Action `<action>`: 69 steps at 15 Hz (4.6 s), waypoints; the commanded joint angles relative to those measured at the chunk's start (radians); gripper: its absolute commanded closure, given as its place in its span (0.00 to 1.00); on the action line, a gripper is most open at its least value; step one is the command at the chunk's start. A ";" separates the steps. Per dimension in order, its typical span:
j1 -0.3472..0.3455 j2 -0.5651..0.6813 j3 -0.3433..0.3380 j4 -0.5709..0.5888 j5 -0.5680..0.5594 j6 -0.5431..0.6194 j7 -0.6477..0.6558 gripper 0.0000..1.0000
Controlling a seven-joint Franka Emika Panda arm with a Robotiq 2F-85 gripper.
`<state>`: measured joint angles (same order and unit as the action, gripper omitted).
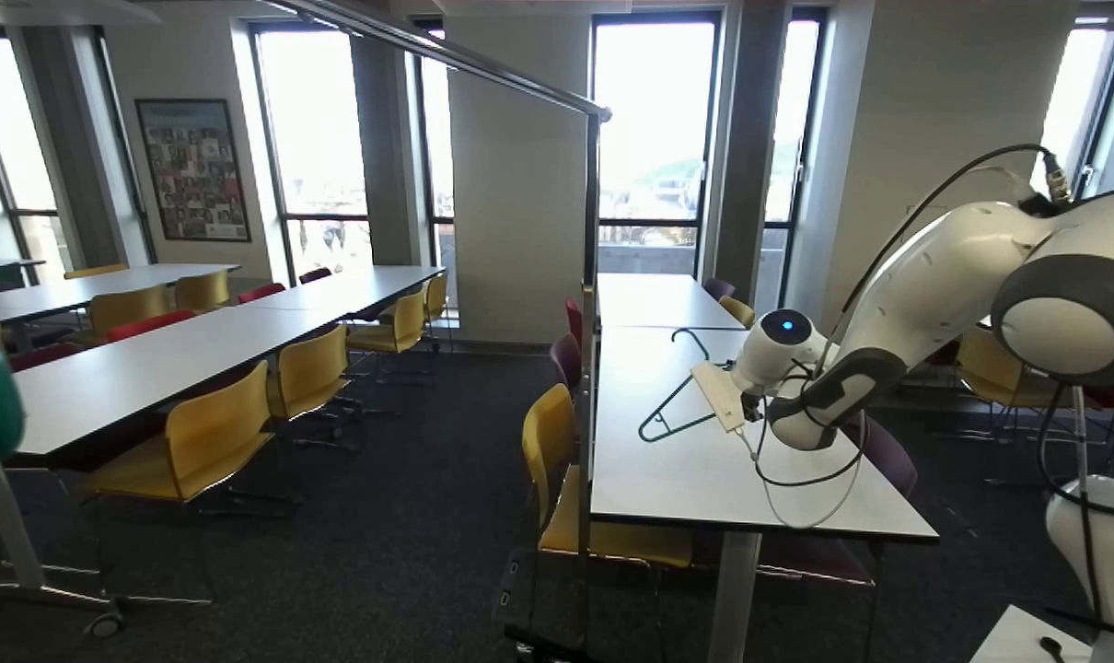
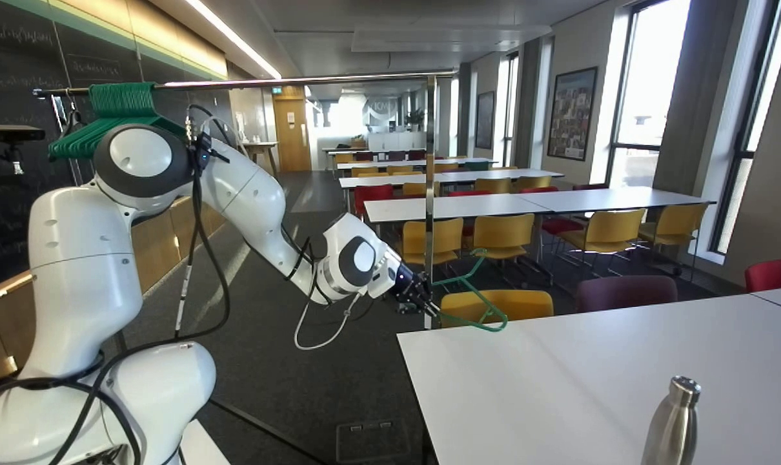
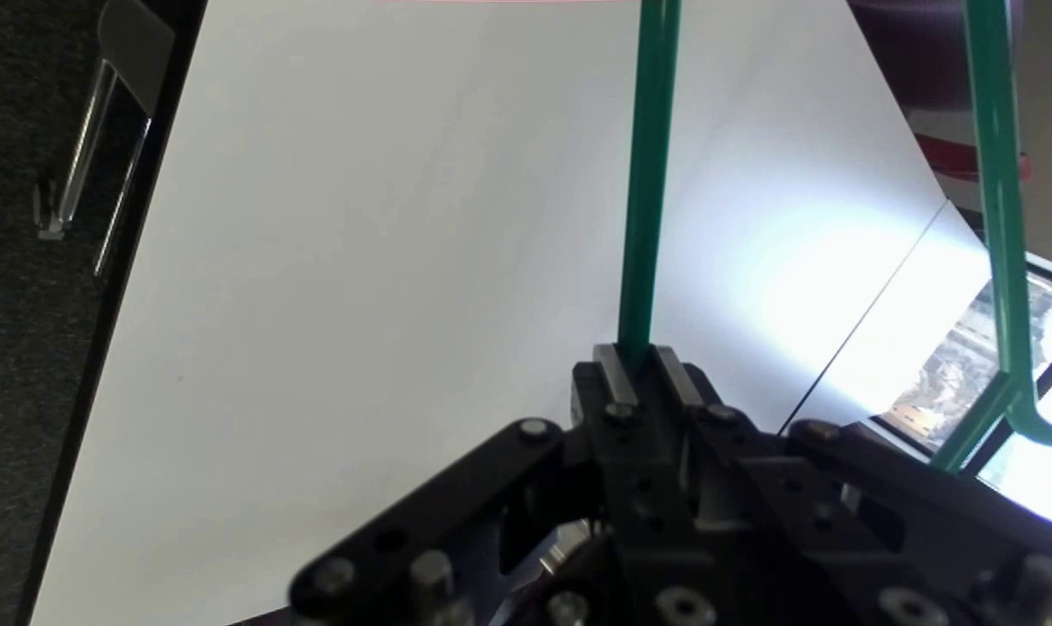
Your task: Put the coat hanger on the hook
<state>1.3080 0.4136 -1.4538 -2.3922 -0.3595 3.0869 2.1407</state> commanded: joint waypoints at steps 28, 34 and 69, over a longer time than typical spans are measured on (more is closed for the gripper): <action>0.699 0.260 -0.508 -0.162 0.766 -0.005 -0.475 0.91; 0.679 0.289 -0.502 -0.156 0.758 0.011 -0.474 0.98; 0.073 0.678 -0.493 0.745 0.681 -0.175 -0.764 0.98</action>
<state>1.4062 1.1190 -1.9593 -1.6976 0.3477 2.9482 1.4181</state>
